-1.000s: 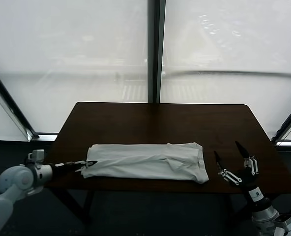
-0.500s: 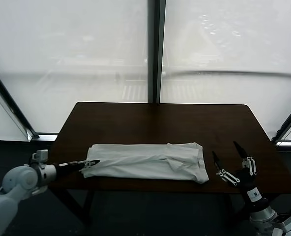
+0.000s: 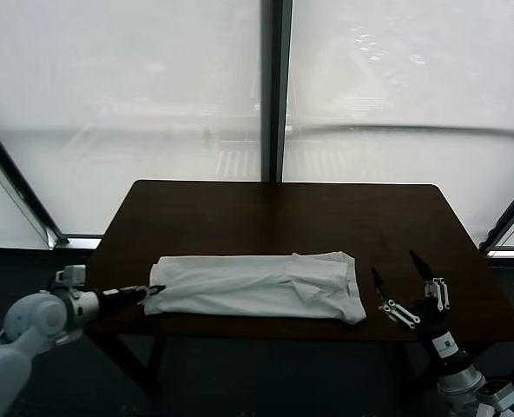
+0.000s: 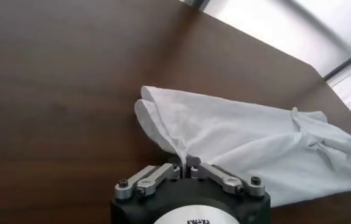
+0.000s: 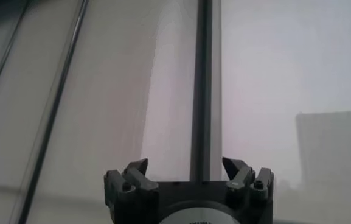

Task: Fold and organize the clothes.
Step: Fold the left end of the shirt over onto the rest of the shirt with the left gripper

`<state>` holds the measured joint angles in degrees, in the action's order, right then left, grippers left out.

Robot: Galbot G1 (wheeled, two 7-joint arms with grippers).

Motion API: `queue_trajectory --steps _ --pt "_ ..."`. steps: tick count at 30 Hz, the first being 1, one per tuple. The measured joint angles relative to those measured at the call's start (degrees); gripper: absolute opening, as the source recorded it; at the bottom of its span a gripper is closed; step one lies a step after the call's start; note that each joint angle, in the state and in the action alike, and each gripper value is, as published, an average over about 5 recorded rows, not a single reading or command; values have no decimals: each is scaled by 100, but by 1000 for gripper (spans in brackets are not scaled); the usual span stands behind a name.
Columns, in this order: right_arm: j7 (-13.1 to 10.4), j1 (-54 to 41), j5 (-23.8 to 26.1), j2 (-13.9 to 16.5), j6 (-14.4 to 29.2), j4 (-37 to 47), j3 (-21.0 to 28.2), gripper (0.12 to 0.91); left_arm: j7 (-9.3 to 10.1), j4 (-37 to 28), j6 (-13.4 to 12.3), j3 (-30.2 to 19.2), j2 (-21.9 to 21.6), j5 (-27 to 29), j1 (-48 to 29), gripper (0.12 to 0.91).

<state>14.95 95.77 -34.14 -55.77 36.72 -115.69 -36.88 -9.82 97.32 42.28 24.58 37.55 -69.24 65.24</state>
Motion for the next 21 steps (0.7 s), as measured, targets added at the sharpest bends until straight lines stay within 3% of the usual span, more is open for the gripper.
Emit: queue_trajectory --steps 12,21 --pt "-191 -478 82 -75 -79 251 430 907 154 -79 -1 880 -654 391 537 169" --pt "-281 -814 54 -45 -99 396 637 907 142 -465 -3 1794 -1108 765 1256 169"
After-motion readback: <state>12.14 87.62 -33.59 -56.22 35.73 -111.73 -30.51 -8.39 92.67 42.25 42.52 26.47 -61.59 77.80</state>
